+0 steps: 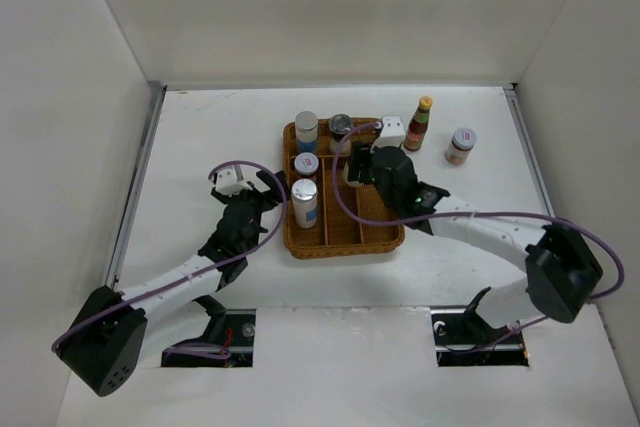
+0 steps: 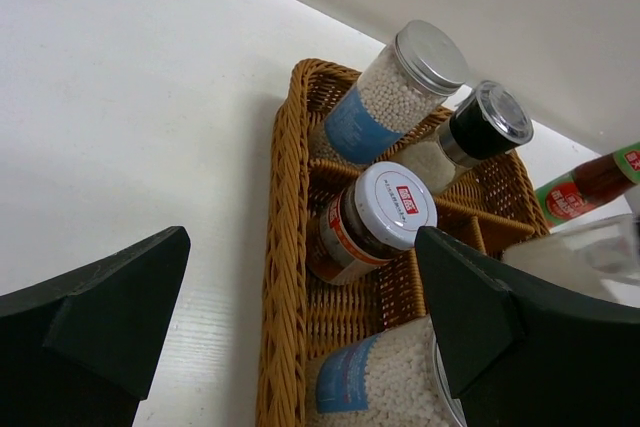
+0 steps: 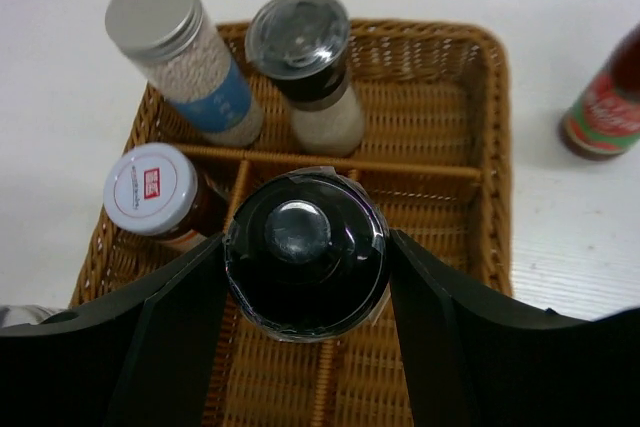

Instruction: Organize the condiment bottles

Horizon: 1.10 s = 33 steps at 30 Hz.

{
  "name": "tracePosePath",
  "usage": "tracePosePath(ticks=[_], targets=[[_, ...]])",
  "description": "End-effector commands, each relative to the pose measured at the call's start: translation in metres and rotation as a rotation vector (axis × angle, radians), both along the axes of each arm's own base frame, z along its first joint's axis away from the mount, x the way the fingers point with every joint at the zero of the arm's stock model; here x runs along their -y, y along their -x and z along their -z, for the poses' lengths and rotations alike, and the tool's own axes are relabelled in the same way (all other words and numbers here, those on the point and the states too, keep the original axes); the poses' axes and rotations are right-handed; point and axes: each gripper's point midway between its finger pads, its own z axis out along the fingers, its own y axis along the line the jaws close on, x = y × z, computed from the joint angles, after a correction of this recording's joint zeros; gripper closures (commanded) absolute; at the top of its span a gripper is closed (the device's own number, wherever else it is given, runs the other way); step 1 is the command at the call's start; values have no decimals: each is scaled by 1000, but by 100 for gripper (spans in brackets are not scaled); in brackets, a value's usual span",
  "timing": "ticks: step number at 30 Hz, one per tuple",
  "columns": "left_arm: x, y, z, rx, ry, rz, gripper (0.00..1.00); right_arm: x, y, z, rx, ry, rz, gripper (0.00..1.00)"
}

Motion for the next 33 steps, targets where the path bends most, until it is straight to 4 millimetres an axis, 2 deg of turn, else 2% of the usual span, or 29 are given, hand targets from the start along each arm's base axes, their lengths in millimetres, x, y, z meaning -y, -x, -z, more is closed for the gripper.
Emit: tracePosePath(ticks=[1,6,9,13,17,20,23,25,26,27,28,30,33], targets=[[0,-1,-10,42,46,4,0,-35,-18,-54,117,-134,-46,42],[-2,-2,-8,37,44,-2,0,-61,-26,-40,93,-130,-88,41],[-1,-3,-7,34,42,-2,0,-67,-31,-29,78,-118,-89,41],[0,-4,-4,28,40,2,0,-75,-39,0,36,-78,-87,41],[0,-4,-3,26,39,2,0,-73,-44,26,5,-43,-60,39],[1,-4,-3,29,41,5,0,-70,-42,26,12,-29,-47,21],[0,-5,-2,25,38,3,0,-58,-33,-6,55,-59,-42,4],[1,-4,-3,26,39,8,0,-41,-27,-26,85,-79,-28,0],[2,-4,-3,26,41,10,0,-16,-28,-40,108,-101,14,0],[1,-4,-3,26,41,8,0,-2,-27,-45,116,-112,38,0],[1,-4,-3,26,41,8,1,23,-30,-48,127,-120,87,0],[2,-3,-2,26,44,12,1,76,-36,-39,123,-120,214,0],[4,-2,-3,28,50,18,1,170,-41,-10,94,-108,495,0]])
